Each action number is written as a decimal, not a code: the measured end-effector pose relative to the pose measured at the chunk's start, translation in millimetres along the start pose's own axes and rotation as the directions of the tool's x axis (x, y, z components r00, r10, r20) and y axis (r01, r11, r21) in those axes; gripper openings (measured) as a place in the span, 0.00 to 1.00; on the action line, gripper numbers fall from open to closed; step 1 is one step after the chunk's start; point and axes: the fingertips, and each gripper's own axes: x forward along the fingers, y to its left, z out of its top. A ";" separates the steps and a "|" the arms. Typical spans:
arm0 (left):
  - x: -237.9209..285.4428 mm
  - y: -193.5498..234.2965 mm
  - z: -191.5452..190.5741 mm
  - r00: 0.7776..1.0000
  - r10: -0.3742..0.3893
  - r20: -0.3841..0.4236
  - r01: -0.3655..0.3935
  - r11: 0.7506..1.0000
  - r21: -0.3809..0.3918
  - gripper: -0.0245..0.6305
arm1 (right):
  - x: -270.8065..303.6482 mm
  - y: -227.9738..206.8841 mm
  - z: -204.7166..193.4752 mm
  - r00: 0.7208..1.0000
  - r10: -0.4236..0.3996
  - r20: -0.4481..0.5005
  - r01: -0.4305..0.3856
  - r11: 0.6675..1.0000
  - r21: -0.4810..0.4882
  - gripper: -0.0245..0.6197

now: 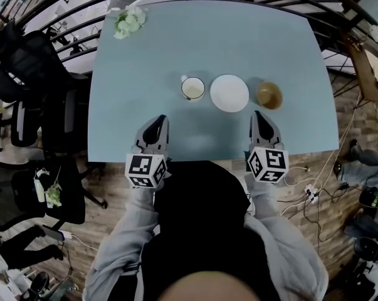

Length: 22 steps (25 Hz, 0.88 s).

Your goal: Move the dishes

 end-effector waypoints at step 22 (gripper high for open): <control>14.4 -8.0 -2.5 1.000 -0.022 -0.006 0.022 1.000 -0.009 0.08 | 15.5 1.9 -6.8 0.999 0.028 -0.032 -0.027 1.000 0.010 0.05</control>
